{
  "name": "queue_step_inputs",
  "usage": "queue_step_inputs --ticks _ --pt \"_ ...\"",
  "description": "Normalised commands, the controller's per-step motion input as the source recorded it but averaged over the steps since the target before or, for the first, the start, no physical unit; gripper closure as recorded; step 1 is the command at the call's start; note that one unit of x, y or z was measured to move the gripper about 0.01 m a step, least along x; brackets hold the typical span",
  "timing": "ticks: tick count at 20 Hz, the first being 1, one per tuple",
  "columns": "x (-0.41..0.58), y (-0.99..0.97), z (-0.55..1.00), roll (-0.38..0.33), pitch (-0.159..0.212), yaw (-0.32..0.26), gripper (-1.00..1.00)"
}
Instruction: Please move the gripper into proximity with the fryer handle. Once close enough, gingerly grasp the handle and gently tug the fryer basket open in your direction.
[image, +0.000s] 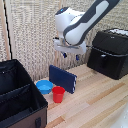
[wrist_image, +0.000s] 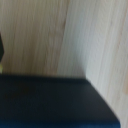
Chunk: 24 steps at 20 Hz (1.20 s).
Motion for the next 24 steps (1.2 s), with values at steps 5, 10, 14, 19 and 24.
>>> queue_step_inputs --ticks 5,10,14,19,24 --pt "0.000 -0.80 -0.23 -0.240 -0.156 0.000 -1.00" --pt "-0.002 -0.87 -0.22 -0.144 -0.137 0.000 -1.00" --pt "0.000 -0.90 -0.17 -0.062 -0.102 0.000 -1.00" --pt "0.000 -0.88 -0.12 -0.001 -0.066 0.002 -1.00" --pt "0.000 -0.76 -0.14 -0.004 -0.040 0.031 -1.00"
